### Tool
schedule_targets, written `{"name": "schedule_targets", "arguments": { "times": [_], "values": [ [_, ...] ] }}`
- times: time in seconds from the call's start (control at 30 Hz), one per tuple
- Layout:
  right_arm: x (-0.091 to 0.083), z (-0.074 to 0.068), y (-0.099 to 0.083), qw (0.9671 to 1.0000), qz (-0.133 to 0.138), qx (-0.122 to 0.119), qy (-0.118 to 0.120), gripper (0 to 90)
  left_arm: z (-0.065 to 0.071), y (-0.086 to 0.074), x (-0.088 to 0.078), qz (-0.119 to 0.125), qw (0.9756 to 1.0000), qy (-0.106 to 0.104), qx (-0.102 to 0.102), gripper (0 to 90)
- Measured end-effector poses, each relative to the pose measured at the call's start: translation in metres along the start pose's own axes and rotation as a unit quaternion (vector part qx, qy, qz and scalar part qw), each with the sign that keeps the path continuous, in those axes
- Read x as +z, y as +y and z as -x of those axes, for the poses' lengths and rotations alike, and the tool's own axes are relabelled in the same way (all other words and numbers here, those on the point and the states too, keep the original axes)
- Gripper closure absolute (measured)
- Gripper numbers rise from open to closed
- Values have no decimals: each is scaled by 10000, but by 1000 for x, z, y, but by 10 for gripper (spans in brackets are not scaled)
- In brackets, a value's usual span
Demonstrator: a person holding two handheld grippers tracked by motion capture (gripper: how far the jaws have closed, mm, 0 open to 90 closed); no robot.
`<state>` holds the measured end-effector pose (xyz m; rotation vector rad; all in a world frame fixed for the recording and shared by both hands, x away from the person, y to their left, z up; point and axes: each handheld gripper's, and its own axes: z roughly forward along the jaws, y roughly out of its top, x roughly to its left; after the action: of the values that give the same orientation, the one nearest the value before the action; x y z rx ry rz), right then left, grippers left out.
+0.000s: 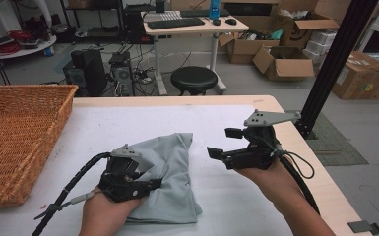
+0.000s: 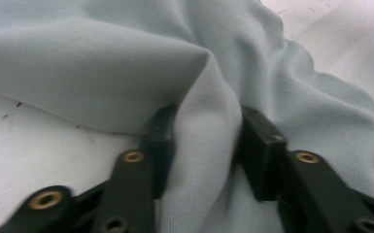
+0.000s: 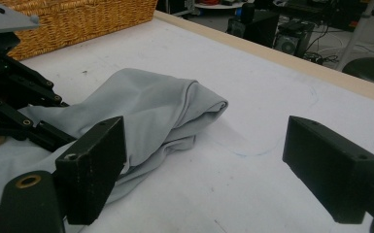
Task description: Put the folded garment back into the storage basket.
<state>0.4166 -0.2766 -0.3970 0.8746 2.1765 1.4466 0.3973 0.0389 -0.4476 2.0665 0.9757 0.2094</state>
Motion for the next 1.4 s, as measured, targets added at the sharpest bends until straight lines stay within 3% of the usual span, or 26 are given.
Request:
{"name": "schedule_targets", "arguments": {
  "times": [0.13, 0.33, 0.4, 0.67, 0.77, 0.83, 0.93, 1.03, 1.13, 1.4],
  "values": [
    [-1, -1, 0, 10000, 1, -10, 7, 163, -4, 0, -2, 31, 9999, -88, 100, 721],
    [-2, 0, -6, 10000, 10, 41, -13, 168, -18, 1, -10, 270, 9982, -526, -101, 750],
    [-2, 1, -7, 10000, -16, 70, -15, 168, -22, 3, -16, 426, 9965, -692, -201, 753],
    [2, -1, -8, 10000, -27, 74, 31, 168, -35, 10, -42, 862, 9887, -1202, -226, 757],
    [2, -1, -8, 10000, -17, 80, 48, 168, -35, 13, -52, 966, 9878, -1222, -69, 759],
    [2, -2, -8, 10000, -27, 68, 55, 168, -35, 16, -61, 1074, 9857, -1294, -34, 760],
    [0, -2, -8, 10000, -4, 79, 56, 168, -36, 20, -73, 1294, 9808, -1453, -101, 761],
    [-2, -3, -7, 9999, 26, 115, 57, 168, -37, 25, -85, 1381, 9791, -1495, -44, 761],
    [-3, -5, -7, 9999, 52, 116, 75, 168, -39, 31, -99, 1533, 9753, -1590, -33, 761],
    [-6, -9, -7, 9999, 49, 92, 77, 168, -51, 42, -140, 1714, 9729, -1550, 55, 761]
  ]
}}
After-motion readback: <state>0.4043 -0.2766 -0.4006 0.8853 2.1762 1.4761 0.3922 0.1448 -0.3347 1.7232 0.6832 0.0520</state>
